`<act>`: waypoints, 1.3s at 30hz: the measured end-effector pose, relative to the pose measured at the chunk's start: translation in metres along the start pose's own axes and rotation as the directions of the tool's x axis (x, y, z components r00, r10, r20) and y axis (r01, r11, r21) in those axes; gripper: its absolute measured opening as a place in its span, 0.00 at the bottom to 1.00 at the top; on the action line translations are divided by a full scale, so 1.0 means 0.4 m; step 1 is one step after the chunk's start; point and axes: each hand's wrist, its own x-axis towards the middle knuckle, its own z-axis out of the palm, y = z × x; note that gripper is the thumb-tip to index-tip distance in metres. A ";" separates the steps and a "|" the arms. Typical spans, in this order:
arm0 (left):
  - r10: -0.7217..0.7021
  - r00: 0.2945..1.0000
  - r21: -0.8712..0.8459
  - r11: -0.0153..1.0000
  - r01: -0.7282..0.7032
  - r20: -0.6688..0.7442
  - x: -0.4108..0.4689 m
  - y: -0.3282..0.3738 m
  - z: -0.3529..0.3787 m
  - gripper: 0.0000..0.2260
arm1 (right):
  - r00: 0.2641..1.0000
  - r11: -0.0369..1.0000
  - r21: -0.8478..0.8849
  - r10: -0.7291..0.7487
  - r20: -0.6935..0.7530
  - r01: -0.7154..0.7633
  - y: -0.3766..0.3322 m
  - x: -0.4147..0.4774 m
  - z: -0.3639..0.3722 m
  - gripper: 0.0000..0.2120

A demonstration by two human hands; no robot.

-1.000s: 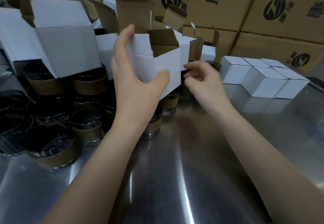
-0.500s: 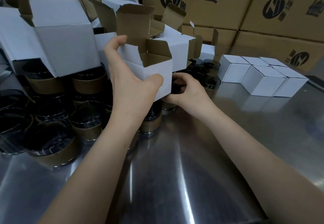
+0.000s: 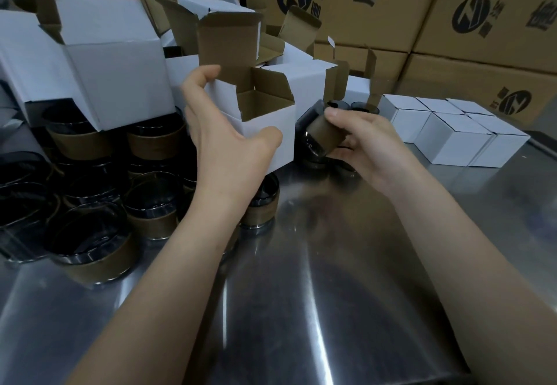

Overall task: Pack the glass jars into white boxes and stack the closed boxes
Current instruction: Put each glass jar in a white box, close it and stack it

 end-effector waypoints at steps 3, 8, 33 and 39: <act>0.016 1.000 -0.008 1.000 -0.016 -0.002 0.002 -0.005 0.001 0.31 | 0.998 0.988 0.148 -0.057 0.040 0.051 -0.010 -0.006 0.000 0.05; 0.059 0.998 0.024 0.998 -0.058 -0.015 0.004 -0.022 0.003 0.30 | 0.989 0.944 0.308 -0.142 0.051 0.119 -0.028 -0.008 -0.003 0.10; 0.266 0.953 0.149 0.946 -0.287 0.149 -0.079 0.002 0.065 0.33 | 0.787 0.790 -0.062 -0.594 0.166 0.610 -0.109 -0.099 0.013 0.20; 0.256 0.954 0.178 0.943 -0.281 0.154 -0.087 -0.005 0.075 0.33 | 0.802 0.751 -0.284 -0.572 0.171 0.596 -0.119 -0.104 -0.007 0.18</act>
